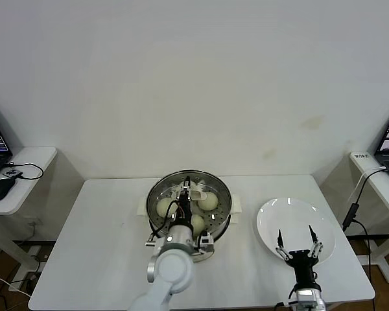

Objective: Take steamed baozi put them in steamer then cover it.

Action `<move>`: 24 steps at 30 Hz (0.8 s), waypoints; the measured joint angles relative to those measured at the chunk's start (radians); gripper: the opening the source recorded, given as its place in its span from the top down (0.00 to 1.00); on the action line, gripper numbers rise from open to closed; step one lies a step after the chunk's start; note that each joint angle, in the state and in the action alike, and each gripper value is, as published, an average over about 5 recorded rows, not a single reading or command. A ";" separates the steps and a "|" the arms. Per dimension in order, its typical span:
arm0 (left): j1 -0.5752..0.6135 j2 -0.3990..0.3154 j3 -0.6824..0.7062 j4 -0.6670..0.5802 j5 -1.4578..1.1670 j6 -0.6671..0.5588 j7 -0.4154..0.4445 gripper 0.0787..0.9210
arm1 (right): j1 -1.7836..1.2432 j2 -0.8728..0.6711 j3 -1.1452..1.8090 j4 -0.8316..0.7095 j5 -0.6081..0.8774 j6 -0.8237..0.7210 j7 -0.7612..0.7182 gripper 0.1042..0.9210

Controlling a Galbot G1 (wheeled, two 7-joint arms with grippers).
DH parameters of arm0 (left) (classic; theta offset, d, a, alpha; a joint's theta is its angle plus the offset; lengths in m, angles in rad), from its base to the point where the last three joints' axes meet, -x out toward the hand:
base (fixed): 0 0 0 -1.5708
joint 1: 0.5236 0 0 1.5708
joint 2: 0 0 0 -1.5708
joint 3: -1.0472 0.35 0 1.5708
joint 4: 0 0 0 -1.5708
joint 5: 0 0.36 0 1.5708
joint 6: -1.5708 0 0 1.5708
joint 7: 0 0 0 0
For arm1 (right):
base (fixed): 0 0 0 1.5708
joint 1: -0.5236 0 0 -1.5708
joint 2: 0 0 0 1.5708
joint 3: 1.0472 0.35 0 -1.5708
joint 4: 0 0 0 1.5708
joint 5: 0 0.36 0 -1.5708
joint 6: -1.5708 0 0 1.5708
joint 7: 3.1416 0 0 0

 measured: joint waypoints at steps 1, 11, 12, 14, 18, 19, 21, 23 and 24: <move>0.004 0.003 -0.001 -0.007 -0.002 -0.001 -0.001 0.52 | 0.000 0.000 0.000 0.000 -0.001 0.000 0.000 0.12; 0.090 0.068 -0.033 -0.150 -0.064 -0.020 -0.026 0.19 | -0.008 0.000 -0.001 0.001 -0.002 -0.002 -0.001 0.12; 0.105 0.078 -0.039 -0.173 -0.076 -0.024 -0.031 0.16 | -0.009 -0.002 -0.001 0.001 -0.001 -0.002 -0.001 0.12; 0.143 0.095 -0.055 -0.221 -0.105 -0.033 -0.043 0.13 | -0.013 -0.007 -0.002 0.004 0.003 -0.002 -0.002 0.12; 0.241 0.122 -0.097 -0.318 -0.188 -0.057 -0.080 0.12 | -0.025 -0.024 -0.002 0.011 0.019 -0.003 -0.006 0.12; 0.268 0.128 -0.110 -0.341 -0.219 -0.064 -0.095 0.12 | -0.028 -0.030 -0.002 0.012 0.025 -0.004 -0.008 0.12; 0.322 0.138 -0.141 -0.378 -0.294 -0.082 -0.130 0.12 | -0.032 -0.041 -0.004 0.014 0.038 -0.005 -0.010 0.12; 0.371 0.148 -0.185 -0.402 -0.393 -0.110 -0.172 0.12 | -0.031 -0.050 -0.006 0.013 0.052 -0.007 -0.013 0.12; 0.392 0.152 -0.211 -0.408 -0.451 -0.130 -0.193 0.12 | -0.030 -0.054 -0.007 0.012 0.059 -0.007 -0.014 0.12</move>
